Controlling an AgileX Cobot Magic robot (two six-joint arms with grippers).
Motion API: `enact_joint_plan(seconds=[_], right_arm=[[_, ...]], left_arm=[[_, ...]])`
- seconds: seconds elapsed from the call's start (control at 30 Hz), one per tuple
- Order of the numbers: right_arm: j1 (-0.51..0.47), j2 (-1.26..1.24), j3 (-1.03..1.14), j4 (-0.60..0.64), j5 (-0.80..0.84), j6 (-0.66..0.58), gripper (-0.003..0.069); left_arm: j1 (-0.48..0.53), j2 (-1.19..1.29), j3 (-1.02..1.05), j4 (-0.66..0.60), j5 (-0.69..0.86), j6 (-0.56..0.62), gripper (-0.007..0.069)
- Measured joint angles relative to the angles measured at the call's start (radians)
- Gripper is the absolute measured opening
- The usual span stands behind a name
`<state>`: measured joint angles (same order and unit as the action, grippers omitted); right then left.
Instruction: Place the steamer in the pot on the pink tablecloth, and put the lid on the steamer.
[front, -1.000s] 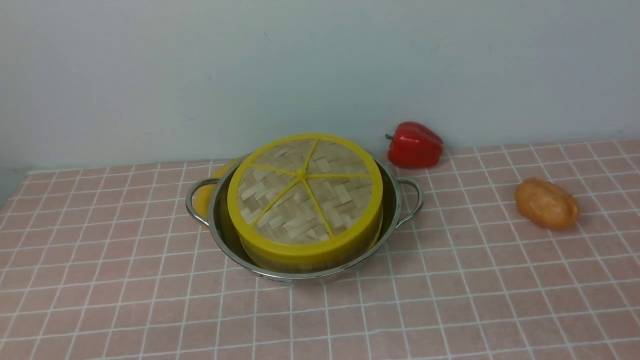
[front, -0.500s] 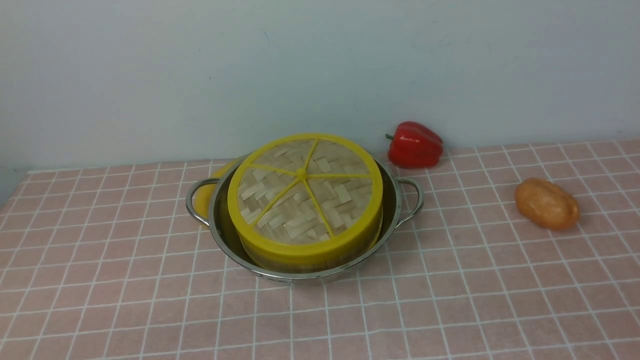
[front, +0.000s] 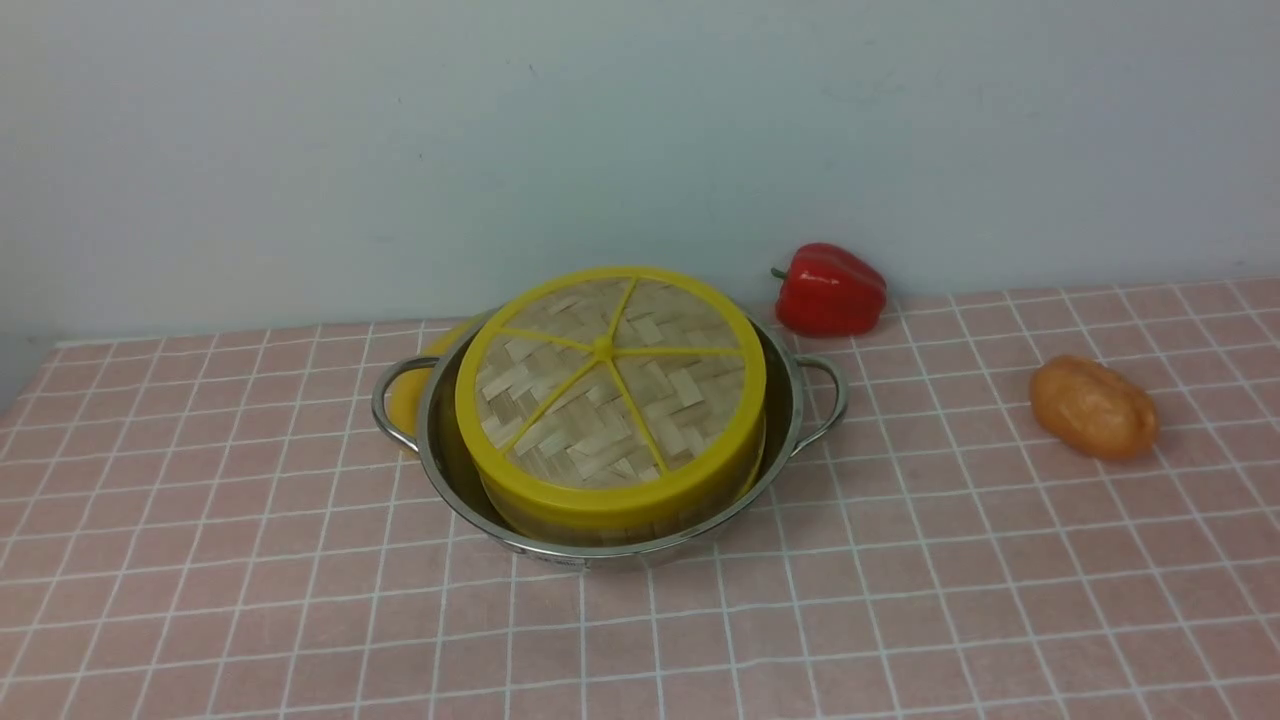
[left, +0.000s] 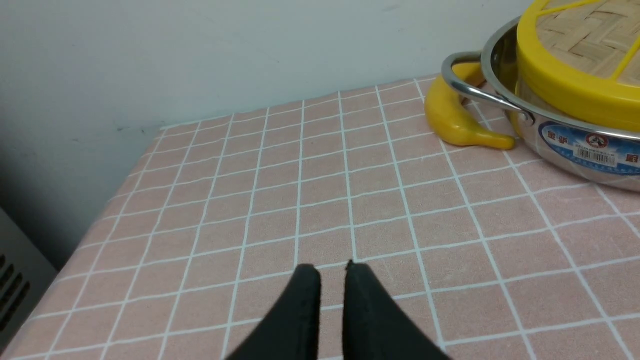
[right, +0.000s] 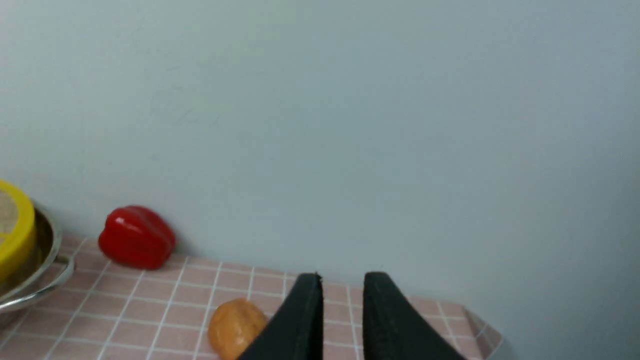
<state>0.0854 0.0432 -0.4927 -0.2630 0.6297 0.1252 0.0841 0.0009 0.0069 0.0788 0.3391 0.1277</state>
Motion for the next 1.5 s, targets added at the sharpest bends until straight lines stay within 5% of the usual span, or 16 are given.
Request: enact_joint_plan(seconds=[0.3,0.63,1.5], right_arm=[[-0.022,-0.047,0.142,0.071,-0.077,0.089,0.0183],[-0.028,-0.045,0.496,0.08,-0.448,0.106,0.0206],[-0.028,-0.045,0.5,0.087,-0.435,0.106,0.024]], left_arm=[[0.0,-0.001,0.0,0.0,0.0,0.0,0.0085],[0.0,-0.001,0.0,0.003,0.0,0.0,0.0104],[0.0,-0.001,0.0,0.003,0.0,0.0,0.0138]])
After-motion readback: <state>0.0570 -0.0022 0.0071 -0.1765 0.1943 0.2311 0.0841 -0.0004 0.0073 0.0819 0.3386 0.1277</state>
